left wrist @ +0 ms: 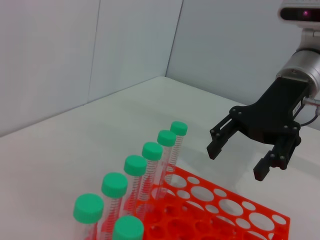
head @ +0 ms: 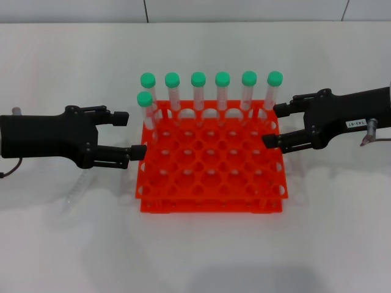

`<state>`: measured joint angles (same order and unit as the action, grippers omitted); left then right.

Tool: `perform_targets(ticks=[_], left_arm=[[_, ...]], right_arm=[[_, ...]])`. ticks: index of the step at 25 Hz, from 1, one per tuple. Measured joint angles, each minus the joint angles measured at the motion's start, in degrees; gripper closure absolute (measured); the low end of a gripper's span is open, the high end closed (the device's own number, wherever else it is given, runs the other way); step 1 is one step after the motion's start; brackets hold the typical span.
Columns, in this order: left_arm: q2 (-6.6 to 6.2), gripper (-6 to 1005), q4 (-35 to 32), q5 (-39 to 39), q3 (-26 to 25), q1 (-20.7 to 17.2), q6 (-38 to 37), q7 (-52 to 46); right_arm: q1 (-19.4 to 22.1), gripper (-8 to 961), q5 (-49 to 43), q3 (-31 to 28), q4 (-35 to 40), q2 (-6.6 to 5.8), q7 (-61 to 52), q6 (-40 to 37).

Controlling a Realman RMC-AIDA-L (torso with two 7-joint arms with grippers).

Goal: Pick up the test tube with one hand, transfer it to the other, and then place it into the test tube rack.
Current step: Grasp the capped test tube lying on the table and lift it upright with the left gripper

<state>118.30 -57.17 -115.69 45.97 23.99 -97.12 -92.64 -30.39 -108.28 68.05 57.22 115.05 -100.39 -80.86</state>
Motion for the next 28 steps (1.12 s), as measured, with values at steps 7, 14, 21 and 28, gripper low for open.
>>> perform_targets(ticks=[7, 14, 21, 28], left_arm=[[0.00, 109, -0.06, 0.02, 0.00, 0.00, 0.01, 0.00], [0.00, 110, -0.06, 0.03, -0.01, 0.04, 0.01, 0.00], [-0.28, 109, -0.12, 0.03, 0.00, 0.09, 0.01, -0.03], [-0.72, 109, -0.33, 0.03, -0.64, -0.16, -0.32, -0.46]], right_arm=[[-0.02, 183, 0.00, -0.11, 0.00, 0.00, 0.10, 0.00], [0.01, 183, 0.14, -0.11, 0.13, 0.04, 0.11, 0.26], [0.24, 183, 0.43, -0.16, 0.26, 0.11, 0.18, 0.50], [0.42, 183, 0.45, -0.26, 0.31, 0.18, 0.28, 0.83]])
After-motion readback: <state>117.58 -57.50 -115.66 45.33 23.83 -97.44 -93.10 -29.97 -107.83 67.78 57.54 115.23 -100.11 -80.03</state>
